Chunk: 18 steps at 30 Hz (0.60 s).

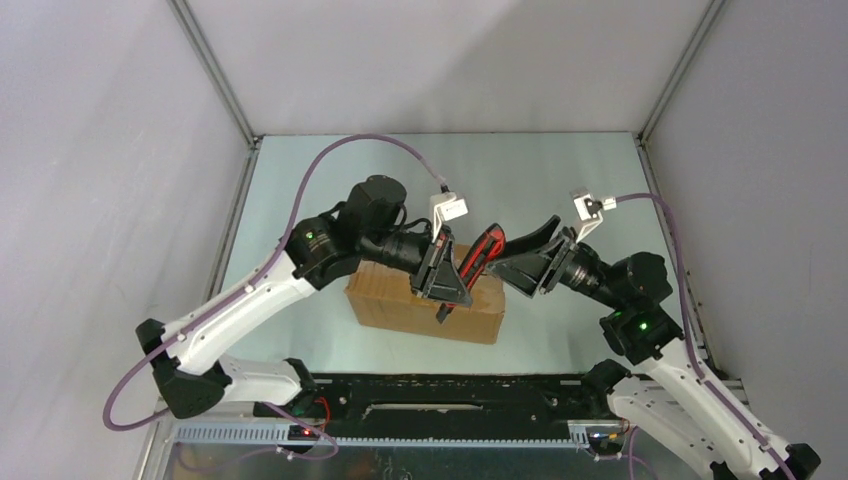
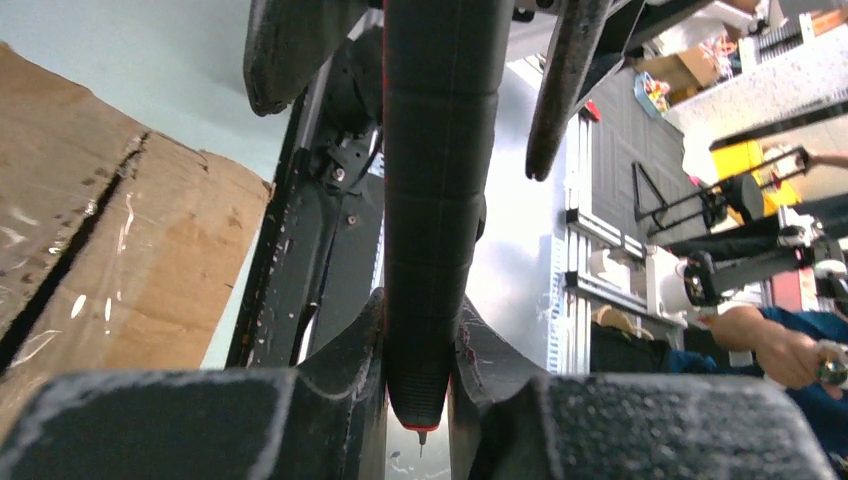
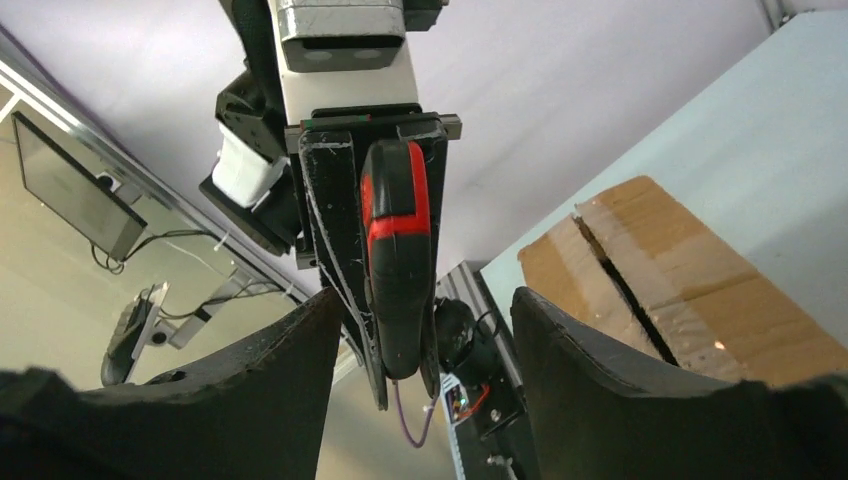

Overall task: Unpack the express box
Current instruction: Adjust the knife.

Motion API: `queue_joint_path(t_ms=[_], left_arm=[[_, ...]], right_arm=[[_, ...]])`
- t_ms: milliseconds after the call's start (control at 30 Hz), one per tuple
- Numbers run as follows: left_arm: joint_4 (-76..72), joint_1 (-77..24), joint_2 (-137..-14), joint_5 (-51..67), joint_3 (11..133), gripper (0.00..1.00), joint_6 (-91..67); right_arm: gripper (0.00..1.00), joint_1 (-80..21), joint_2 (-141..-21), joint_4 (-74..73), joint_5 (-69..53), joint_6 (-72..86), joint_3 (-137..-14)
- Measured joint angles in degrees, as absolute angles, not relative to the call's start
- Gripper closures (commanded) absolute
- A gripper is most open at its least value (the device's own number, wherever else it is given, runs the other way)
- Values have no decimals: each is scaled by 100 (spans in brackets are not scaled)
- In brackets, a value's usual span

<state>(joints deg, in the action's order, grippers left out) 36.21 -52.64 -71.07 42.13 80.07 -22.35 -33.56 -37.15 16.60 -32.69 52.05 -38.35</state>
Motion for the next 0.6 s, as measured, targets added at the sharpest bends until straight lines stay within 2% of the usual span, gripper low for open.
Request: queue_joint_path(t_ms=[133,267,333,433,467,500,567,600], left_arm=[[4101,-5275,-7358,4484,8182,100,-1903],[4475,-5310,-7548,4611,8230,100,-1605],[4591,-5341,-7594,4687,8232,100,-1461],[4707,-5360,-7596,4775,8291,100,-1330],[4748,-5371,-7596,4781,8307,100,-1293],[4790,-5374,-7594,4807,8307,96,-1275],[4816,-5376,-7596,4840,8307,65,-1227],[4814,-5384,-7596,4840,8307,53,-1208]], right_arm=[[35,-3343,-3664,1514,-3489,5183,-3835],[49,-3336,-3710,1365,-3697,5109,-3972],[62,-3343,-3778,1326,-3850,5068,-4069],[98,-3369,-3802,1203,-3927,4995,-4088],[100,-3376,-3804,1146,-3942,4978,-4088],[100,-3382,-3809,1081,-3990,4974,-4106],[100,-3398,-3793,897,-3986,4893,-4178],[100,-3402,-3774,801,-3966,4845,-4219]])
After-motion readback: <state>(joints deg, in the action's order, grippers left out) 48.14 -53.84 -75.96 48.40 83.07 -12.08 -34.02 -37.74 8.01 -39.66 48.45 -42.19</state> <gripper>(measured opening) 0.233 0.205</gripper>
